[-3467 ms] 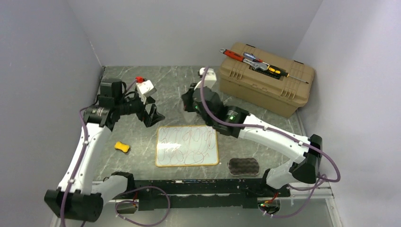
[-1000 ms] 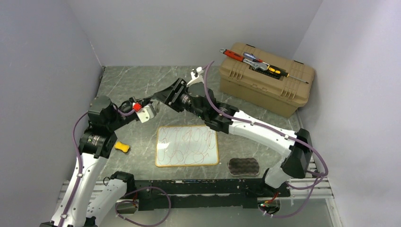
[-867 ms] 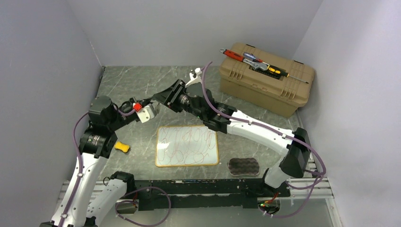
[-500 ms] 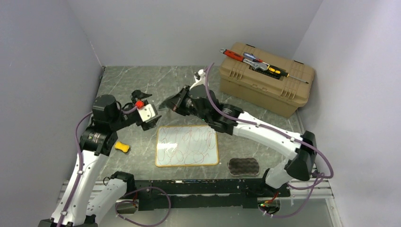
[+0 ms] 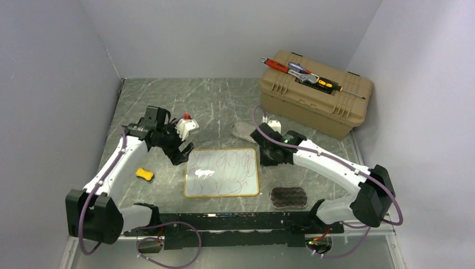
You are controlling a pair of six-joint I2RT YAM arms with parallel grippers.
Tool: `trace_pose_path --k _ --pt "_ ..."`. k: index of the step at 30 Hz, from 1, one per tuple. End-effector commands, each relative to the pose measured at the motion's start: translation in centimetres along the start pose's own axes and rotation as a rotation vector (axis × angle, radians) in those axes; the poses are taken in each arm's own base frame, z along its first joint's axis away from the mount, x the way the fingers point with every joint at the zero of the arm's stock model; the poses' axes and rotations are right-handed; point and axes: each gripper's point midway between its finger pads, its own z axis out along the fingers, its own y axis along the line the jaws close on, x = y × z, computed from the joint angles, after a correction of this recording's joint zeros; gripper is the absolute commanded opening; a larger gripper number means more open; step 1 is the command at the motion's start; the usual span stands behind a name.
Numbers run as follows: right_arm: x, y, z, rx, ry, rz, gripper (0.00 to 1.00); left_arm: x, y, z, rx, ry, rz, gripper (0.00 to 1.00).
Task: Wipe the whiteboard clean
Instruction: Adjust the whiteboard at the center of the board.
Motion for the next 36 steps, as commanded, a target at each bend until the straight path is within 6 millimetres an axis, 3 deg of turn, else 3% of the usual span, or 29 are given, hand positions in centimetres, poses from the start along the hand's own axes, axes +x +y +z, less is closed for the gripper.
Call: trace_pose_path --k 1,4,11,19,23,28,36 --pt "4.3 -1.6 1.8 0.007 0.135 -0.074 0.00 5.3 0.8 1.6 -0.034 0.206 -0.015 0.96" --pt "5.6 -1.1 3.5 -0.021 0.169 -0.063 0.00 7.4 1.3 2.9 -0.056 0.270 -0.041 0.92" --pt "9.4 0.2 6.6 -0.090 0.292 -0.036 0.00 9.4 -0.5 5.4 0.063 0.306 -0.114 0.89" --pt "11.4 0.7 6.9 -0.154 0.341 0.015 0.00 9.6 -1.1 8.6 0.188 0.320 -0.215 0.86" --pt "12.3 1.6 6.8 -0.222 0.354 0.053 0.00 8.6 -1.1 10.3 0.263 0.308 -0.276 0.82" --pt "13.3 3.1 6.2 -0.312 0.377 0.077 0.00 5.7 -0.2 11.6 0.317 0.233 -0.322 0.74" --pt "12.4 4.5 4.8 -0.361 0.346 0.072 0.00 1.7 0.9 11.3 0.337 0.132 -0.327 0.67"
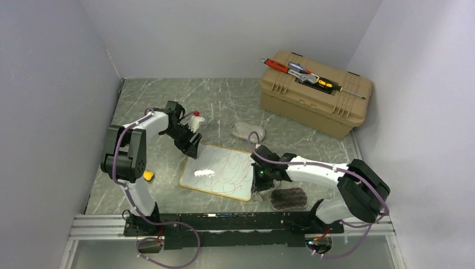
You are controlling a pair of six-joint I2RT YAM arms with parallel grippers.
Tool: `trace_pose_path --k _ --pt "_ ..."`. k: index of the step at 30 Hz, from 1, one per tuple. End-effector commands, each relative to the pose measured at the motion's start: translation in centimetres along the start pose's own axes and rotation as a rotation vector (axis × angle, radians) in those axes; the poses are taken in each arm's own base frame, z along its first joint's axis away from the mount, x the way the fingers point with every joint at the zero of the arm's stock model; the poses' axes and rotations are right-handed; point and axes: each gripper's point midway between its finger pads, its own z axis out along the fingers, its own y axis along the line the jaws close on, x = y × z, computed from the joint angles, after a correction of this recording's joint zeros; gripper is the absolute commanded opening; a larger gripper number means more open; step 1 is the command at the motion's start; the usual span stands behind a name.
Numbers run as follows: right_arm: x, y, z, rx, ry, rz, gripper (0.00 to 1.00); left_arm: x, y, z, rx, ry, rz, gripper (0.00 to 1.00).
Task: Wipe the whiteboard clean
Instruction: Adjust the whiteboard at the center of the board, then erase the whiteboard at the center of the board.
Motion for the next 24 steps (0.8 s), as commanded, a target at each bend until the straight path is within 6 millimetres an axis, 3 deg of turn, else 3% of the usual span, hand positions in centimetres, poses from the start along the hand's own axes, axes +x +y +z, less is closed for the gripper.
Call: trace_pose_path --k 1,6,9,11,16,24 --pt "-0.3 3.2 -1.4 -0.121 -0.001 0.005 0.00 -2.9 -2.1 -0.9 0.092 -0.095 0.003 0.67" --pt "-3.2 4.9 -4.7 -0.137 -0.046 -0.082 0.00 -4.8 -1.0 -4.5 -0.004 -0.155 0.002 0.66" --pt "-6.2 5.8 -6.7 -0.174 -0.102 -0.107 0.00 -4.5 -0.2 -5.5 -0.084 -0.144 0.016 0.68" --pt "-8.1 5.7 -7.0 -0.173 -0.123 -0.104 0.00 -3.8 0.0 -5.3 -0.108 -0.133 0.017 0.70" --pt "-11.2 3.7 -4.3 -0.128 -0.099 -0.046 0.00 -1.2 0.4 -3.1 -0.104 -0.073 -0.019 0.70" --pt "-10.3 1.7 -0.1 -0.107 -0.006 0.006 0.00 -0.1 1.0 -0.1 -0.085 -0.037 -0.041 0.61"
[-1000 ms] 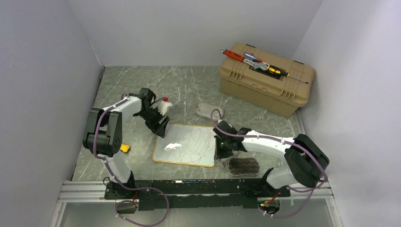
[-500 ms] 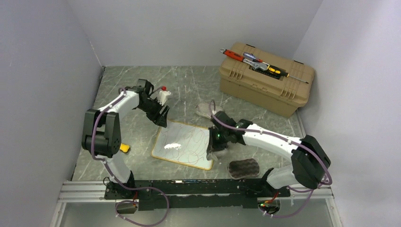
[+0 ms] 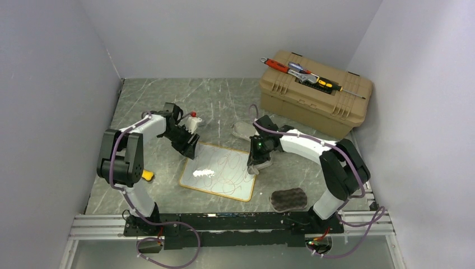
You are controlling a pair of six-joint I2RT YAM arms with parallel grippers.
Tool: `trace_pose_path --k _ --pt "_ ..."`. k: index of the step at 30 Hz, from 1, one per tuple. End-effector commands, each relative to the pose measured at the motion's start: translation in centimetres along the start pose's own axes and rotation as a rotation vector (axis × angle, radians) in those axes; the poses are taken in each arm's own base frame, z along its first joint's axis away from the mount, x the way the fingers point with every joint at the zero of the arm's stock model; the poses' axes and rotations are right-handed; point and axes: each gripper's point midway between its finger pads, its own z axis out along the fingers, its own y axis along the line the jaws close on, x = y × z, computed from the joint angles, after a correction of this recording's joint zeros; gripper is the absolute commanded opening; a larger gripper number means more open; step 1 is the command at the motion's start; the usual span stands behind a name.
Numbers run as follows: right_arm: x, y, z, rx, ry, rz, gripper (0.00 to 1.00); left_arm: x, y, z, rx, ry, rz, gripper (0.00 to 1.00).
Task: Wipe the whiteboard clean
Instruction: Erase the whiteboard at the center of the board.
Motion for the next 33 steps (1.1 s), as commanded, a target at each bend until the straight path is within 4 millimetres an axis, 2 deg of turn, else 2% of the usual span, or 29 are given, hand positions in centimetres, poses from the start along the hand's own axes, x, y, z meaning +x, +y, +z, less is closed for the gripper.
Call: trace_pose_path --k 1,4,11,18,23,29,31,33 --pt "0.6 0.1 1.0 -0.049 0.029 -0.007 0.00 -0.7 0.5 1.3 -0.010 -0.019 0.009 0.59" --pt "0.6 0.1 1.7 -0.060 0.027 0.001 0.00 -0.3 0.6 2.3 -0.007 0.008 0.018 0.52" --pt "0.3 0.3 3.1 -0.125 -0.016 0.007 0.00 1.0 1.4 3.8 -0.051 0.090 0.062 0.28" --pt "-0.8 1.1 4.2 -0.211 -0.098 0.073 0.00 2.3 1.9 4.8 -0.075 0.128 0.079 0.18" --pt "-3.4 3.3 6.8 -0.301 -0.123 0.170 0.00 2.7 2.0 5.3 -0.077 0.148 0.077 0.14" --pt "-6.5 7.8 11.0 -0.354 -0.099 0.209 0.00 3.4 1.8 5.7 -0.086 0.162 0.080 0.11" --pt "-7.0 8.9 11.7 -0.344 -0.104 0.190 0.00 3.5 1.9 5.7 -0.093 0.164 0.086 0.10" --pt "-7.2 9.1 11.5 -0.323 -0.115 0.176 0.00 3.6 2.0 5.7 -0.101 0.170 0.084 0.10"
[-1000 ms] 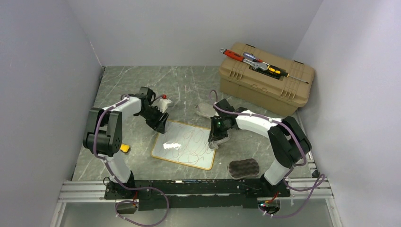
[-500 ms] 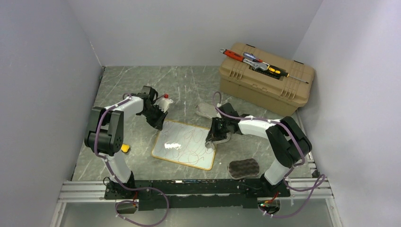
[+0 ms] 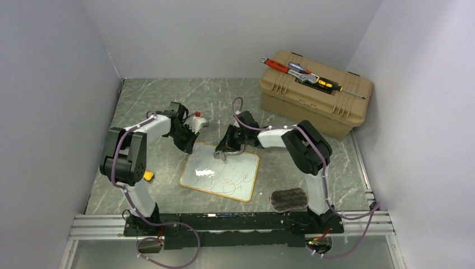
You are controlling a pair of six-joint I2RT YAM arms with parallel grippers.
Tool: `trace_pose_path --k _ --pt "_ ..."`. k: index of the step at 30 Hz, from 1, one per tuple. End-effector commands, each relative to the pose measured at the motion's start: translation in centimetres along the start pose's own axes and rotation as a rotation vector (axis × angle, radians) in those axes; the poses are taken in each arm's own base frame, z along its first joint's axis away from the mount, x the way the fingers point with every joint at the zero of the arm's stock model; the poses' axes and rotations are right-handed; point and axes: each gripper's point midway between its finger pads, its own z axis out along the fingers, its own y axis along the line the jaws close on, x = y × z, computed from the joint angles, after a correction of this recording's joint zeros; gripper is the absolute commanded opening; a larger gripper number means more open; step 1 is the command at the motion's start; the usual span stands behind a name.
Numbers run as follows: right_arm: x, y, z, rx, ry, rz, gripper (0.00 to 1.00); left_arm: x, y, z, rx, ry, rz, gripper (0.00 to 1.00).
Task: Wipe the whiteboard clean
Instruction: Erase the whiteboard at the center of the board.
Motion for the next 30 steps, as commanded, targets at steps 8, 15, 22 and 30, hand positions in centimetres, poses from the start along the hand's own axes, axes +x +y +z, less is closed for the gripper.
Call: trace_pose_path --k 8,15,22,30 --pt "1.2 -4.7 -7.4 0.188 -0.146 -0.092 0.00 4.1 0.3 3.8 -0.027 0.151 0.043 0.07" --pt "2.1 -6.9 -10.5 0.241 -0.201 -0.079 0.00 3.6 -0.1 3.6 -0.003 0.138 0.036 0.06" --pt "-0.6 -6.9 -5.7 0.225 -0.194 -0.022 0.00 2.6 -0.7 3.4 0.030 0.114 0.034 0.09" --pt "0.0 -2.4 2.9 0.185 -0.097 -0.042 0.00 3.5 -0.7 4.1 0.011 0.156 0.059 0.07"
